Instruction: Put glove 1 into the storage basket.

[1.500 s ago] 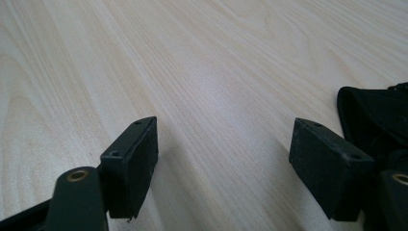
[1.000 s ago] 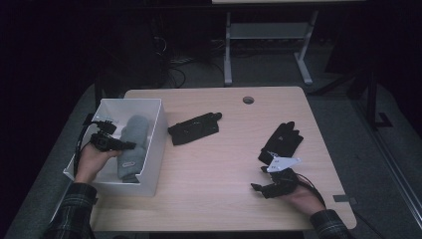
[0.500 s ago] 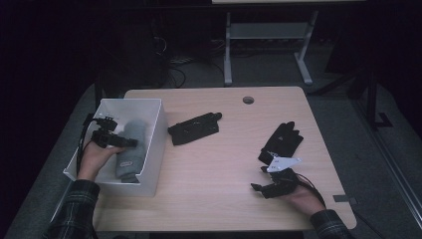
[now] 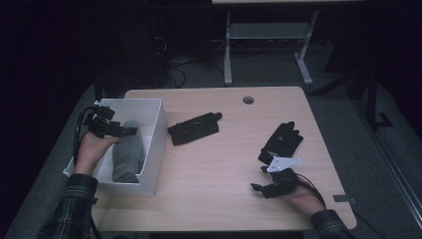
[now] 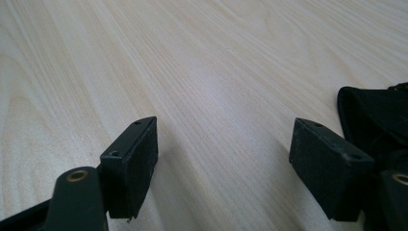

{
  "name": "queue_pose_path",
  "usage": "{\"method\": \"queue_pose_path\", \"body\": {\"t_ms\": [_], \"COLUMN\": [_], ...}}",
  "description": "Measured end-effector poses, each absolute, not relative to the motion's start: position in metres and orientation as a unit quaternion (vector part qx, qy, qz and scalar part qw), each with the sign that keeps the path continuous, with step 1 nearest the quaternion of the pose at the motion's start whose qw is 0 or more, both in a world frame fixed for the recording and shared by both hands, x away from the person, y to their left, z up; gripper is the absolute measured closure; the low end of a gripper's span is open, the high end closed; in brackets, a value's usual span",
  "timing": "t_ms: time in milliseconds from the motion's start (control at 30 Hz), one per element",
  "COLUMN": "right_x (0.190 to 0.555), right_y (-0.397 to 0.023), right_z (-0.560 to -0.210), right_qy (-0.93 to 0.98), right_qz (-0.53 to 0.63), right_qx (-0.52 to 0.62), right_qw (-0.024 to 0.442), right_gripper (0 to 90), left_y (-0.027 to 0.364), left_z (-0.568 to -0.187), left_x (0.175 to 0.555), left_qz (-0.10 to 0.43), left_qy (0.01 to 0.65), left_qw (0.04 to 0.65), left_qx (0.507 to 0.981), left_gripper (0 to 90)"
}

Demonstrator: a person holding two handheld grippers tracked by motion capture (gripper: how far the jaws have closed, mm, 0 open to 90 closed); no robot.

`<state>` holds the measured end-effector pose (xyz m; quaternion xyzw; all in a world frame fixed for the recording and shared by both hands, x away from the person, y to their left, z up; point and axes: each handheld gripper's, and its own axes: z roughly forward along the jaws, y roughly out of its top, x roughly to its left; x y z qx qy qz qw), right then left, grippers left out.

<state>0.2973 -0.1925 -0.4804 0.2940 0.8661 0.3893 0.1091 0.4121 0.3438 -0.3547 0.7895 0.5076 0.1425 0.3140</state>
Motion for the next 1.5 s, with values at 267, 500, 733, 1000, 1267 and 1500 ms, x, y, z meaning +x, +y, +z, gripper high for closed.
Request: {"method": "queue_pose_path", "body": {"t_ms": [267, 500, 733, 1000, 1267, 1500], "right_x": [0.297, 0.297, 0.297, 0.297, 0.297, 0.297], "right_y": [-0.192, -0.192, -0.192, -0.192, -0.192, -0.192], "right_z": [-0.480, -0.480, -0.480, -0.480, -0.480, -0.480], "right_qy": [0.866, 0.867, 0.867, 0.867, 0.868, 0.868], "right_qz": [0.389, 0.388, 0.388, 0.388, 0.388, 0.388], "right_qx": [0.294, 0.293, 0.292, 0.291, 0.290, 0.290], "right_qw": [0.109, 0.109, 0.109, 0.109, 0.109, 0.109], "right_gripper": [25.2, 24.7, 24.3, 24.0, 23.8, 23.7], "left_y": [0.324, 0.297, 0.262, 0.224, 0.195, 0.172], "left_z": [-0.333, -0.315, -0.305, -0.300, -0.306, -0.318], "left_x": [0.409, 0.403, 0.396, 0.387, 0.378, 0.367], "left_qz": [0.136, 0.126, 0.119, 0.113, 0.097, 0.093], "left_qy": [0.482, 0.447, 0.415, 0.381, 0.357, 0.341], "left_qw": [0.345, 0.378, 0.388, 0.398, 0.416, 0.420], "left_qx": [0.794, 0.801, 0.814, 0.827, 0.831, 0.836], "left_gripper": [17.1, 17.1, 17.2, 17.1, 17.1, 17.1]}}
